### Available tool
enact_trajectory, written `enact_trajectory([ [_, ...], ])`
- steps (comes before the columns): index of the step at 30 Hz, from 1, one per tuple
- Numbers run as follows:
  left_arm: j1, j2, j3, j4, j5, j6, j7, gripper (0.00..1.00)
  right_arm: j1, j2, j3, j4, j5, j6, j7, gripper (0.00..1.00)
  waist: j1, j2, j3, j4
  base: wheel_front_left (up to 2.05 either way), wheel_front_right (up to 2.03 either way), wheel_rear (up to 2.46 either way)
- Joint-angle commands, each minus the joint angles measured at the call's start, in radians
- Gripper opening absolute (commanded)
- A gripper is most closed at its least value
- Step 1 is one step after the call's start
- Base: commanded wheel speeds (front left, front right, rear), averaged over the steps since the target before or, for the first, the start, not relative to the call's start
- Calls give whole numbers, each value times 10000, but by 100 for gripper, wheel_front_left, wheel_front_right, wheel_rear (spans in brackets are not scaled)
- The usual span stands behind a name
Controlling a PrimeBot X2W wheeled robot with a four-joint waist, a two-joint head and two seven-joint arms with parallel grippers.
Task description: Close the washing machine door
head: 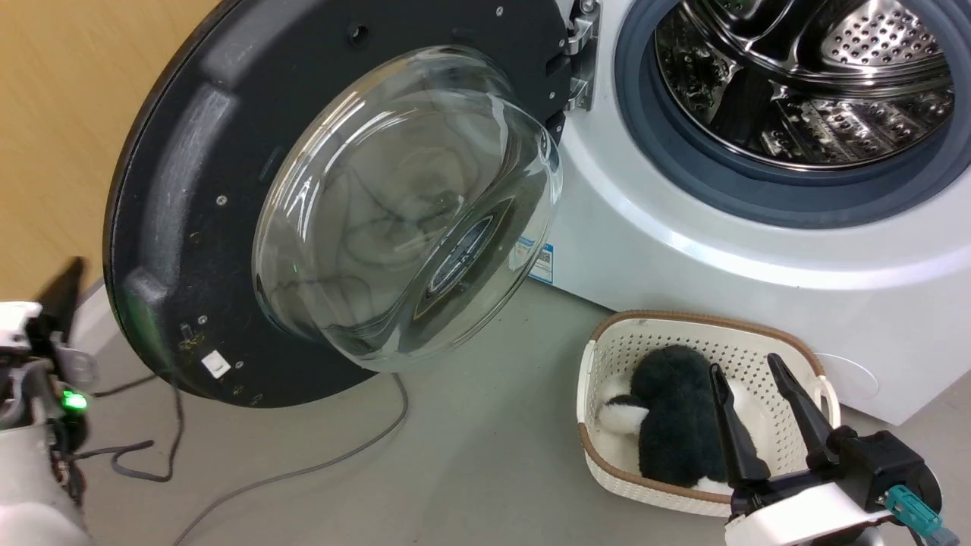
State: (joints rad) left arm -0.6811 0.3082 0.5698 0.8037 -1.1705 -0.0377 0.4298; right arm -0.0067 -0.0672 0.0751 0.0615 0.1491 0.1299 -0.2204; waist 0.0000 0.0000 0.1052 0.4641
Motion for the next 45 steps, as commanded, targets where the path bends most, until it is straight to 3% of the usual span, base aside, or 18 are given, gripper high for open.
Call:
enact_trajectory([
  [1,-73,-113,-175,99,-124,-187,509,0,5,-6,-34,-36,-28,8,39,100,0,0,-45,-35,0,0,0],
  [10,539,-282,-793,-95,-338,-612,2361,0,104,78,-116,183,94,8,-82,100,0,0,-407,-215,0,0,0],
  [16,1222,-692,-1130,-1094,-982,-747,4294,0,299,139,-357,409,247,8,-233,100,0,0,-915,-324,0,0,0],
  [27,3555,-1900,-1963,-4558,-1639,330,6947,0,513,167,-474,681,626,8,-381,100,0,0,-1583,-1181,0,0,0],
  [33,4845,-2476,-2685,-6316,-2068,839,7274,0,512,168,-519,669,521,8,-398,100,0,0,-1534,-2116,0,0,0],
  [38,5669,-2571,-3625,-6984,-2960,1111,6789,0,511,169,-566,621,405,8,-400,100,0,0,-1372,-3062,0,0,0],
  [45,6105,-2577,-5175,-7023,-4333,864,5288,0,408,169,-598,486,256,8,-332,100,0,0,-1026,-4383,0,0,0],
])
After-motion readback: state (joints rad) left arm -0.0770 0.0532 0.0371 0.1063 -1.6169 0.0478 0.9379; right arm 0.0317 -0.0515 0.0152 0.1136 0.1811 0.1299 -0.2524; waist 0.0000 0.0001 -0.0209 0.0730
